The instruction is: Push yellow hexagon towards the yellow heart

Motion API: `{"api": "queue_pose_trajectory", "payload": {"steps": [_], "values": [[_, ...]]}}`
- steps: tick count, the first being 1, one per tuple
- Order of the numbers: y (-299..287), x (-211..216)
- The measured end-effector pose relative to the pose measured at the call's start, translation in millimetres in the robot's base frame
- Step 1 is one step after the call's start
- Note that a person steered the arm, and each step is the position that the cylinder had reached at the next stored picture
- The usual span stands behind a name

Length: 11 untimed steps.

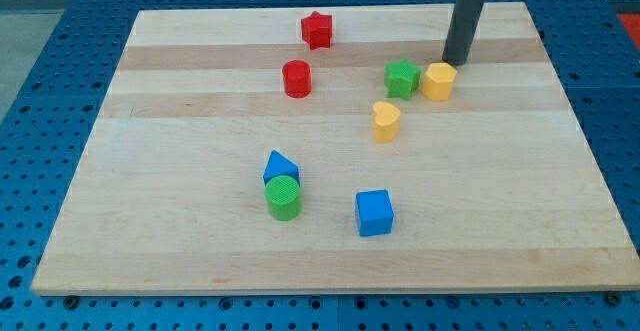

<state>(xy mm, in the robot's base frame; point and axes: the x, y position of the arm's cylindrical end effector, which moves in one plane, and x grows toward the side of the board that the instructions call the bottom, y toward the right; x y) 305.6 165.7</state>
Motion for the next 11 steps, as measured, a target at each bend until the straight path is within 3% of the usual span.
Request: {"api": "queue_pose_trajectory", "payload": {"steps": [8,11], "values": [[-12,40],[-12,77]]}}
